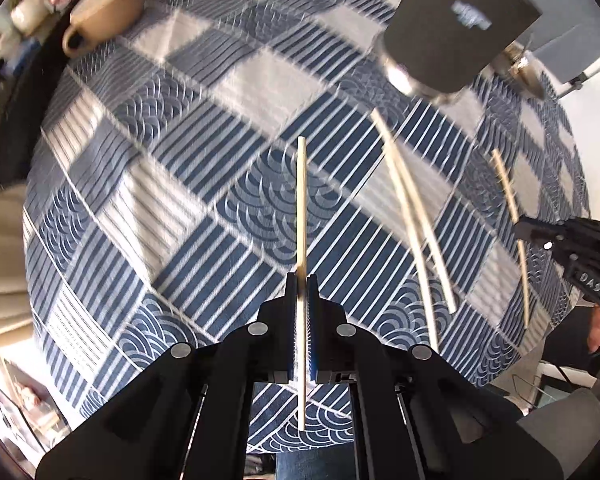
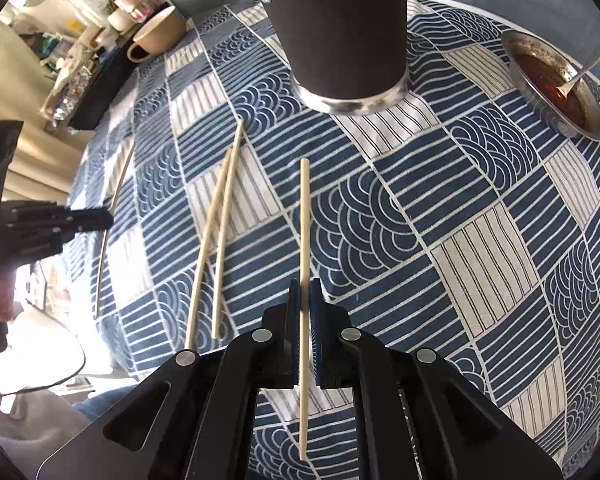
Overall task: Organize utensils
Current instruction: 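Lift both held chopsticks and carry them over the black holder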
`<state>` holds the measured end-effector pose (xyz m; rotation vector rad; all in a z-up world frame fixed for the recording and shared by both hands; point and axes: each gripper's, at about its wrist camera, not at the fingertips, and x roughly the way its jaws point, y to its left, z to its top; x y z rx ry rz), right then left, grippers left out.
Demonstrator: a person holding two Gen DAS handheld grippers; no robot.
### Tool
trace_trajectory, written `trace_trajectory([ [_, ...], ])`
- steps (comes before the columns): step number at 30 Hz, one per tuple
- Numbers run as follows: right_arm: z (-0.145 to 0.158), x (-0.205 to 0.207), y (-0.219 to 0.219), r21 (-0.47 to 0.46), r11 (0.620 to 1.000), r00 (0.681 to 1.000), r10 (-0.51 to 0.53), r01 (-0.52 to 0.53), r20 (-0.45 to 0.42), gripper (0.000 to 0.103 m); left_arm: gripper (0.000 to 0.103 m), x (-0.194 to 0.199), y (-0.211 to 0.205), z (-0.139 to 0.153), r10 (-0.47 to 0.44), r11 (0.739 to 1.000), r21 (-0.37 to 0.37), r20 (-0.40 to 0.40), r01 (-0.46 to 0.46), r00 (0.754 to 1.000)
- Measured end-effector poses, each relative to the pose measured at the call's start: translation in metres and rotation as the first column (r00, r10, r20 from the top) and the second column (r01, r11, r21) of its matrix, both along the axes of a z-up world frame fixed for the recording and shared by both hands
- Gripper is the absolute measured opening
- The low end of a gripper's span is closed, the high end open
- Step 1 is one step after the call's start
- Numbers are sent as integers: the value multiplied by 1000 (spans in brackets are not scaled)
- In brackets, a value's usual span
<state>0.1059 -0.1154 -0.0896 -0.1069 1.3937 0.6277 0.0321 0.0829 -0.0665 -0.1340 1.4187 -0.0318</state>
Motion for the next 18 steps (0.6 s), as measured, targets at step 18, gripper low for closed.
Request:
trace_trajectory([
  [18,104,43,3,118,993,974,-50,24,220,5,5,71,-30,93,-162,986,71,210,151,964],
])
